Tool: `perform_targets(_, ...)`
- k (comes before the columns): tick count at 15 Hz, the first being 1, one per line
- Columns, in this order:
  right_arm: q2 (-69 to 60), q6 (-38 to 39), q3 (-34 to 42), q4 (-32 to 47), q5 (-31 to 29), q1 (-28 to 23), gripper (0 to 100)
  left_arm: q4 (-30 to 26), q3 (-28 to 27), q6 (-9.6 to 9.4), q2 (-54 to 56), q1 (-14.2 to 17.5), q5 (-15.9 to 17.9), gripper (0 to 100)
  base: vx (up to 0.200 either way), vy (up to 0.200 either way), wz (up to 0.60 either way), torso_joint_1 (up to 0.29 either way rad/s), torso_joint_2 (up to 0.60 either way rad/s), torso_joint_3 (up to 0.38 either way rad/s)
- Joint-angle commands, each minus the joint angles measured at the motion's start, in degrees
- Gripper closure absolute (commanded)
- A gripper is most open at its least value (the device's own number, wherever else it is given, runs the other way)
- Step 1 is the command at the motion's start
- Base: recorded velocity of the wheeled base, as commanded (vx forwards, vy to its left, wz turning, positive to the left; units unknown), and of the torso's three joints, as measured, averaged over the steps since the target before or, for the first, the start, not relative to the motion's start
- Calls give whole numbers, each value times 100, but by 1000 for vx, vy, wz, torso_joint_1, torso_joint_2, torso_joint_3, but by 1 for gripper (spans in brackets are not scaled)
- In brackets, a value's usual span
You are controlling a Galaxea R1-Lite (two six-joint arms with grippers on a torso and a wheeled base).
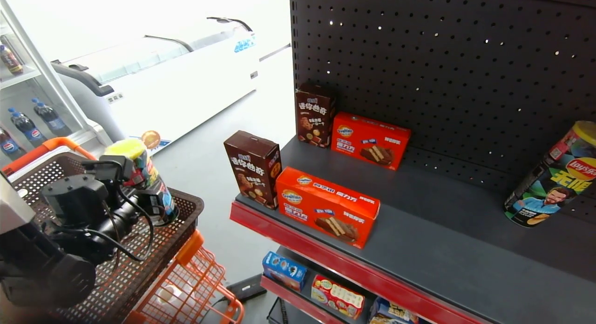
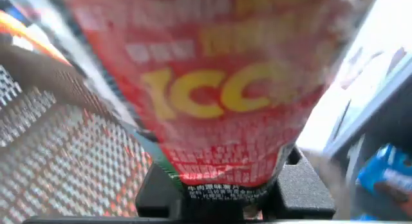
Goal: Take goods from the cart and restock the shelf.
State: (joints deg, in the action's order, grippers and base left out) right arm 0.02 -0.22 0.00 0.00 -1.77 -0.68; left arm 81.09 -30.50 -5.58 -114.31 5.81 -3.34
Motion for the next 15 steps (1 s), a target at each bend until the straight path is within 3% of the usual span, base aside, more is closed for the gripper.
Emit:
perform_targets(1, -2, -4, 0, 0, 1, -2, 0, -726, -589, -66, 1201, -10, 114, 100, 0, 0, 0, 0, 0, 0)
perform_targets(2, -2, -4, 0, 0, 1, -2, 0, -1060, -562, -74, 1561, -37, 229, 100, 0, 0, 0, 0, 0, 0)
perform_targets(5, -2, -4, 0, 0, 1, -2, 0, -1271, -158, -83, 2343, -300, 448, 100, 0, 0, 0, 0, 0, 0)
perform_targets(7, -2, -4, 0, 0, 1, -2, 0, -1491, 176, -74, 2844, -872, 413, 100, 0, 0, 0, 0, 0, 0)
perform_targets(9, -2, -4, 0, 0, 1, -2, 0, -1623, 616, -92, 3108, -1109, 606, 100, 0, 0, 0, 0, 0, 0)
perform_targets(11, -2, -4, 0, 0, 1, -2, 0, -1930, 1248, -57, 3881, -2049, 738, 100, 0, 0, 0, 0, 0, 0)
perform_targets(15, -2, -13, 0, 0, 1, -2, 0, -2730, 1275, -57, 4347, -3095, 703, 100, 0, 0, 0, 0, 0, 0)
